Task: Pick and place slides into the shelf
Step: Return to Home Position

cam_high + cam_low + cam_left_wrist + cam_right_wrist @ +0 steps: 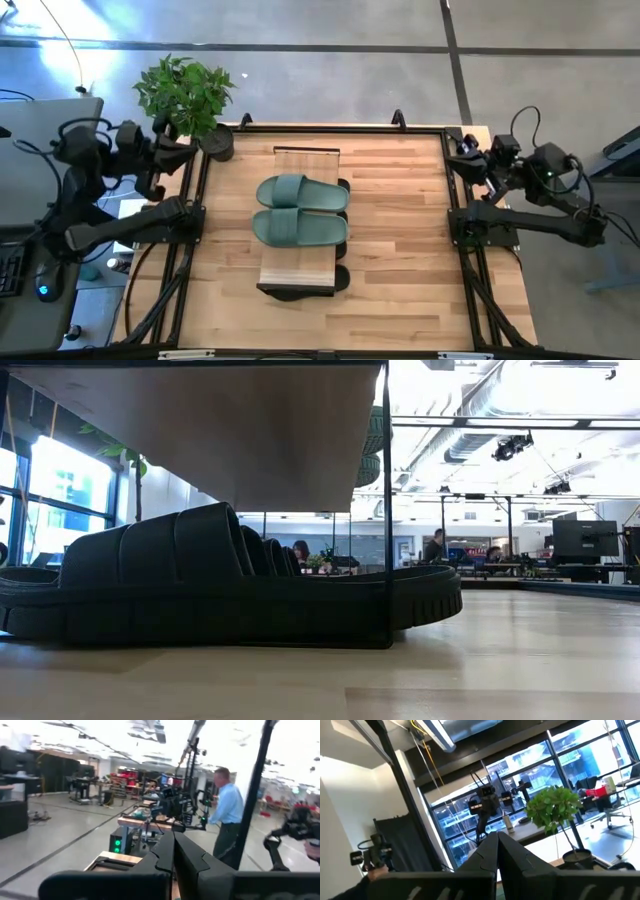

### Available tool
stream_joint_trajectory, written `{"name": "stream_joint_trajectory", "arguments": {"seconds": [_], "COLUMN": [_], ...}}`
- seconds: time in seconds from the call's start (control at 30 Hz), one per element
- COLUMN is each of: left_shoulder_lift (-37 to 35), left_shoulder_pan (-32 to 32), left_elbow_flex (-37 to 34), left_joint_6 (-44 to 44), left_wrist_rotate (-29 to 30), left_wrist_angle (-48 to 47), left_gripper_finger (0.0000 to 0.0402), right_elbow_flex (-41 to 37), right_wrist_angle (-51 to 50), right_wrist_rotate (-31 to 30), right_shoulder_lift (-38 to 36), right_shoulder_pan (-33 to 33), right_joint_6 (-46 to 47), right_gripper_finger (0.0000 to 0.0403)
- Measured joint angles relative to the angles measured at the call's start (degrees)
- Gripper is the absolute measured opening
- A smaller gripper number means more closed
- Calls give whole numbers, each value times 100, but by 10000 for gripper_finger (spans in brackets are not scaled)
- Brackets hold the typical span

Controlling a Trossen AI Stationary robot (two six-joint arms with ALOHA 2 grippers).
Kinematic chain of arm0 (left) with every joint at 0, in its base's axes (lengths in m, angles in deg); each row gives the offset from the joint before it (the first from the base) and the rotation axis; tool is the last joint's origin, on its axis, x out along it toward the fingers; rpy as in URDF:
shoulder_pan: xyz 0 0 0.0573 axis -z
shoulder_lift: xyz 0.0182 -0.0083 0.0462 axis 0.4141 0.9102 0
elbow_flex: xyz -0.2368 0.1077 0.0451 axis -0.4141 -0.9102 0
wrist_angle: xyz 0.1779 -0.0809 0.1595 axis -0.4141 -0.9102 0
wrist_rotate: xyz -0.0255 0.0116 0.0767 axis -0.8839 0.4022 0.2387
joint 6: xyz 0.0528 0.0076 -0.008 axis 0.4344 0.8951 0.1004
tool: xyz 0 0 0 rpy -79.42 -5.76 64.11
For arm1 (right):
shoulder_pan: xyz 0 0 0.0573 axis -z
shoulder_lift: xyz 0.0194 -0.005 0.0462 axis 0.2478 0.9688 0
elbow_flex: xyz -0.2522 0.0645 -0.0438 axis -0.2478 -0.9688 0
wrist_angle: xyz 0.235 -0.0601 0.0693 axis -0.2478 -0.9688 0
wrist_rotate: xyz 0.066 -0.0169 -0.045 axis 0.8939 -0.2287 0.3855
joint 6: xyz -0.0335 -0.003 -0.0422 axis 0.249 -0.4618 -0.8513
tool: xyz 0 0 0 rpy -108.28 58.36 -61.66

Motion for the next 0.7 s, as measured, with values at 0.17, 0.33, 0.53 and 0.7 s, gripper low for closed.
{"name": "stream_joint_trajectory", "arguments": {"seconds": [0.17, 0.33, 0.53, 0.7], "left_shoulder_lift": [-702, -1406, -2142, -2441], "left_shoulder_pan": [0, 0, 0, 0], "left_elbow_flex": [-492, -925, -1414, -1683], "left_joint_6": [-303, -523, -801, -972], "left_wrist_rotate": [303, 753, 1092, 1157], "left_wrist_angle": [-13, -189, -211, -252], "left_gripper_finger": [0, 0, 0, 0], "right_elbow_flex": [-163, -369, -818, -1547], "right_wrist_angle": [113, 147, 616, 1413], "right_wrist_rotate": [-108, -312, -336, -418], "right_shoulder_lift": [-102, -244, -471, -801], "right_shoulder_pan": [0, 0, -2, -4], "right_joint_6": [153, 285, 501, 684], "right_gripper_finger": [0, 0, 0, 0]}}
